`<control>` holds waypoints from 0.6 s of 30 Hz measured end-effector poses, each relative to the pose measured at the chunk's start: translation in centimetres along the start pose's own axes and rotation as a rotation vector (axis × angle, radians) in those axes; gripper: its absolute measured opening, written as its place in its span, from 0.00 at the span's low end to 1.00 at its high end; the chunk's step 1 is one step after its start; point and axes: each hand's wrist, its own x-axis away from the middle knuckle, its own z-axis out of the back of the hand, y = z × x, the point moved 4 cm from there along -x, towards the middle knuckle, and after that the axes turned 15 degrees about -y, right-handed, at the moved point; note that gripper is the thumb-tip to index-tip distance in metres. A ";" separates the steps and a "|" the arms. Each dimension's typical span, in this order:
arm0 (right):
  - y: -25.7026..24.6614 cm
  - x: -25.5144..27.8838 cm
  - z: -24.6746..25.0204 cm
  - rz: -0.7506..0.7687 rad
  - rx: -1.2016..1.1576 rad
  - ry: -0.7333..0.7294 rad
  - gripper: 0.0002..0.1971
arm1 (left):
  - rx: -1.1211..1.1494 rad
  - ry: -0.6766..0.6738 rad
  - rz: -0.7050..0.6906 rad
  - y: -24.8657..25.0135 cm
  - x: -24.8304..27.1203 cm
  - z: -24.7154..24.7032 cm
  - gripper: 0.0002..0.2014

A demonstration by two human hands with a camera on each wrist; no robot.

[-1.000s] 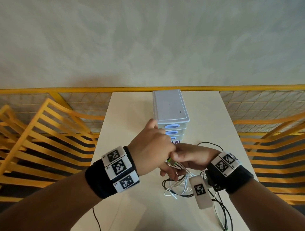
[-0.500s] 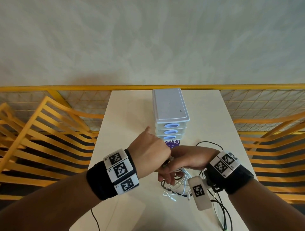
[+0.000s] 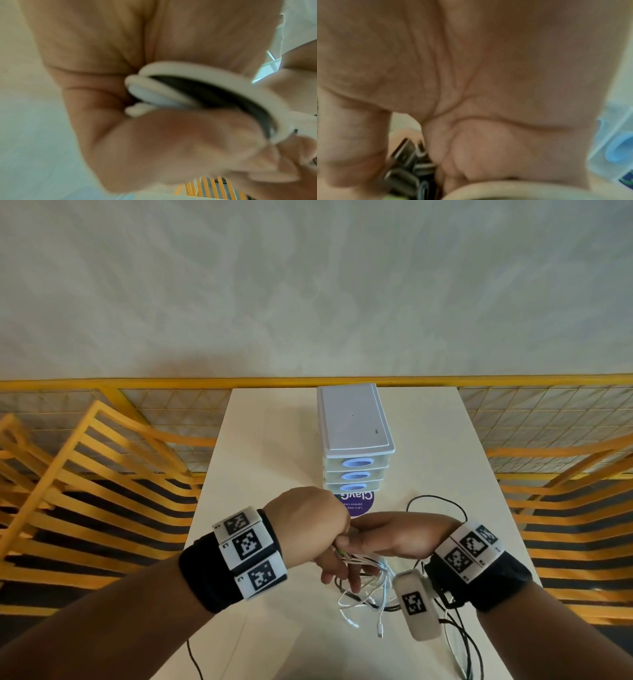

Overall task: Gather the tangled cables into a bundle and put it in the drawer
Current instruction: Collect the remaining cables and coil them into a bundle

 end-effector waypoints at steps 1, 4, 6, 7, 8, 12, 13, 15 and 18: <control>-0.1 0.2 0.1 0.001 -0.026 -0.011 0.24 | -0.010 0.019 -0.002 0.0 -0.2 0.0 0.14; 0.0 0.5 0.1 -0.028 -0.023 -0.004 0.22 | -0.004 0.019 -0.012 -0.2 -0.8 -0.4 0.15; 0.1 0.5 0.2 -0.074 0.006 0.075 0.21 | 0.035 0.004 -0.022 -0.4 -0.9 -0.3 0.17; 0.1 0.5 0.1 -0.082 0.017 0.111 0.21 | 0.056 0.001 -0.033 -0.5 -0.9 -0.2 0.18; 0.2 0.5 0.1 -0.085 0.028 0.136 0.21 | 0.079 0.002 -0.048 -0.4 -0.7 -0.1 0.19; 0.4 0.9 0.3 -0.154 0.060 0.237 0.14 | -0.140 0.158 0.054 0.1 0.4 1.2 0.17; 0.4 1.0 0.3 -0.151 0.045 0.239 0.13 | -0.189 0.164 0.084 0.3 0.6 1.4 0.23; 0.0 1.0 0.3 -0.143 0.012 0.221 0.11 | -0.107 0.069 0.083 0.7 0.2 1.1 0.45; -0.8 0.6 0.1 -0.135 0.068 0.118 0.07 | -0.073 0.094 0.042 1.3 0.0 0.7 0.43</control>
